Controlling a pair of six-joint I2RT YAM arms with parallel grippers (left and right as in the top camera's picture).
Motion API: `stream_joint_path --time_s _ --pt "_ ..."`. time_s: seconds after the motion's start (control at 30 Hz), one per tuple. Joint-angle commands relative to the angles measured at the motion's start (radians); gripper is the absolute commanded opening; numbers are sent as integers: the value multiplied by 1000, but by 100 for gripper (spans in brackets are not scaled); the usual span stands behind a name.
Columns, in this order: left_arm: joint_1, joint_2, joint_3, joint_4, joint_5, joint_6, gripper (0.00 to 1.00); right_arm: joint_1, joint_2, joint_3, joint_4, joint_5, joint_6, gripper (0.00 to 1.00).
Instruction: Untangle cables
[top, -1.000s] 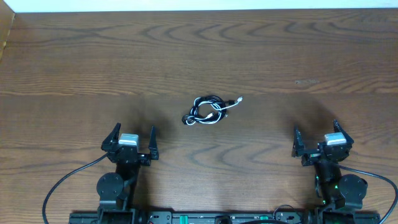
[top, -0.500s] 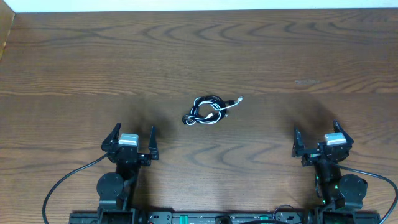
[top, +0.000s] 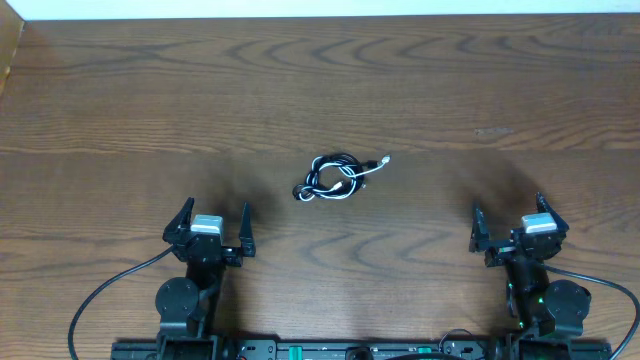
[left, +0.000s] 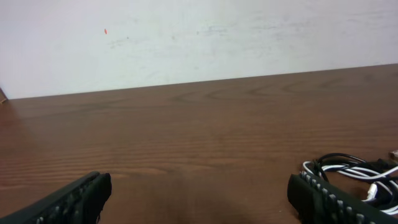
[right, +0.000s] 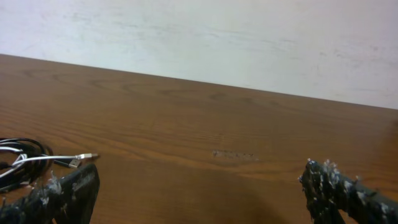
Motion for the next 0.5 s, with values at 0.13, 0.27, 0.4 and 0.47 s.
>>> stream_joint_path --time_s 0.13,0.27,0.4,0.47 --pt "4 -5 -11 -42 6 3 96 -6 -4 -3 -1 0 1 99" --pt "4 -5 -11 -42 6 2 96 -6 -4 -3 13 1 1 99" --pt "4 -5 -11 -42 6 2 96 -6 -4 -3 14 1 1 99" --pt "4 -4 -11 -43 6 2 96 -6 -4 -3 13 1 -11 99"
